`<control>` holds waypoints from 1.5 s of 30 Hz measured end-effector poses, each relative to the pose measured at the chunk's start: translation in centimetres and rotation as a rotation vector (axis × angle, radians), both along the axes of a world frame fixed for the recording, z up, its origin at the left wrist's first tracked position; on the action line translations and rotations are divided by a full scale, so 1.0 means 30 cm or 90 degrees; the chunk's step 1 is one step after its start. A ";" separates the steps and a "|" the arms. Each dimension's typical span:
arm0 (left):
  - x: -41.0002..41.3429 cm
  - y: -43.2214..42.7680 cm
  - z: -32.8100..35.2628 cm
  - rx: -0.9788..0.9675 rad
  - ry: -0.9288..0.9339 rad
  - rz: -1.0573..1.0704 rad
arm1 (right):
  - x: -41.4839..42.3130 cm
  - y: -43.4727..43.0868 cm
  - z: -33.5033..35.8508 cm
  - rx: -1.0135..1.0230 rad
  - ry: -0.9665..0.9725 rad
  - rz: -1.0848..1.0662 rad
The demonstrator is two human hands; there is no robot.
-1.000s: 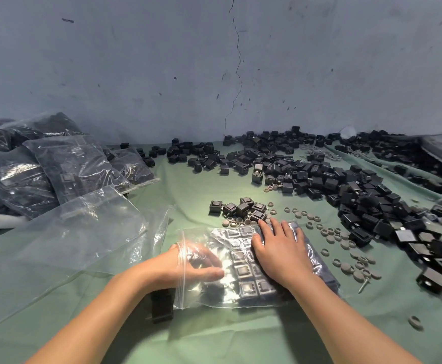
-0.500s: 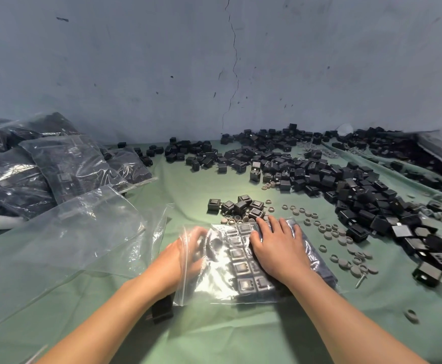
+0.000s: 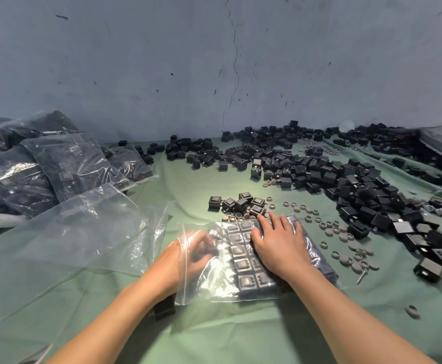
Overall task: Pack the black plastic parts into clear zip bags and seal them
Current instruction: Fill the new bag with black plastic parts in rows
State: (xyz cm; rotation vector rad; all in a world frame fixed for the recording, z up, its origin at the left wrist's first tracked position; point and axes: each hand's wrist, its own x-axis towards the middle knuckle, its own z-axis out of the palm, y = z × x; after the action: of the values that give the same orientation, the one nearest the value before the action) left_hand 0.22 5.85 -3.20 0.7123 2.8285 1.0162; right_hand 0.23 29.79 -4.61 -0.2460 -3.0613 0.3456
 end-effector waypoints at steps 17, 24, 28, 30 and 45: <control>0.015 -0.014 0.021 0.079 -0.048 -0.081 | -0.004 0.002 -0.007 0.000 0.005 -0.004; -0.007 -0.060 0.072 -0.027 -0.035 -0.066 | -0.005 0.002 -0.007 -0.001 0.007 -0.005; -0.014 -0.107 0.105 -0.182 -0.008 -0.075 | -0.006 0.002 -0.005 0.000 0.006 -0.005; -0.009 -0.121 0.096 -0.281 -0.011 -0.062 | -0.005 0.000 -0.001 -0.004 0.005 -0.004; 0.026 -0.119 0.041 -0.027 -0.020 -0.095 | 0.006 -0.005 0.008 -0.012 0.013 0.002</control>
State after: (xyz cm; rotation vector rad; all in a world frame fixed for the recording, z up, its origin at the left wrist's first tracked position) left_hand 0.99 2.29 -1.96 0.8787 2.7143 0.9334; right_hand 0.40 29.64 -4.35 -0.2363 -3.0405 0.3760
